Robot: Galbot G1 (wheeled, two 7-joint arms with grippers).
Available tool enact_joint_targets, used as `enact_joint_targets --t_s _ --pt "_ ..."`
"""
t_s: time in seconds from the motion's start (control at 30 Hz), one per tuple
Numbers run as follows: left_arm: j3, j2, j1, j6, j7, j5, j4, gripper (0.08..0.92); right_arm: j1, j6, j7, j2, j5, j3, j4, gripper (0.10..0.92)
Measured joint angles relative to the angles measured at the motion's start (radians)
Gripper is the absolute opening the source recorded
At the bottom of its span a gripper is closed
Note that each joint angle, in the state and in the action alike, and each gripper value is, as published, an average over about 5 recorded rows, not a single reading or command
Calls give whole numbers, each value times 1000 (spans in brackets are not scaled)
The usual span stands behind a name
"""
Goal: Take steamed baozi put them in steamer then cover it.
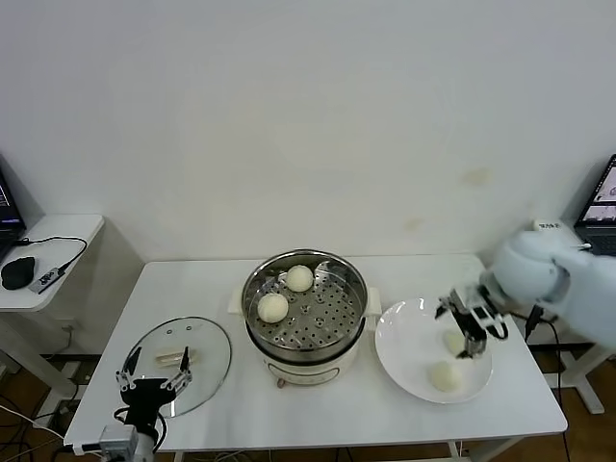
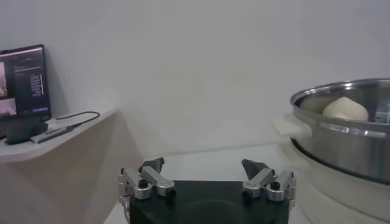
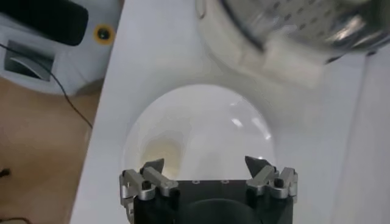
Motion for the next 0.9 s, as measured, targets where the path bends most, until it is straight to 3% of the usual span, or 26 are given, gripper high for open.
enact_joint_targets --t_s 0.43,0.9 --pt "-8 -9 9 -2 -2 13 15 823 -329 15 36 5 -102 209 -78 823" --pt "-23 -13 6 -4 -2 10 29 823 -456 4 63 88 -141 283 -195 802"
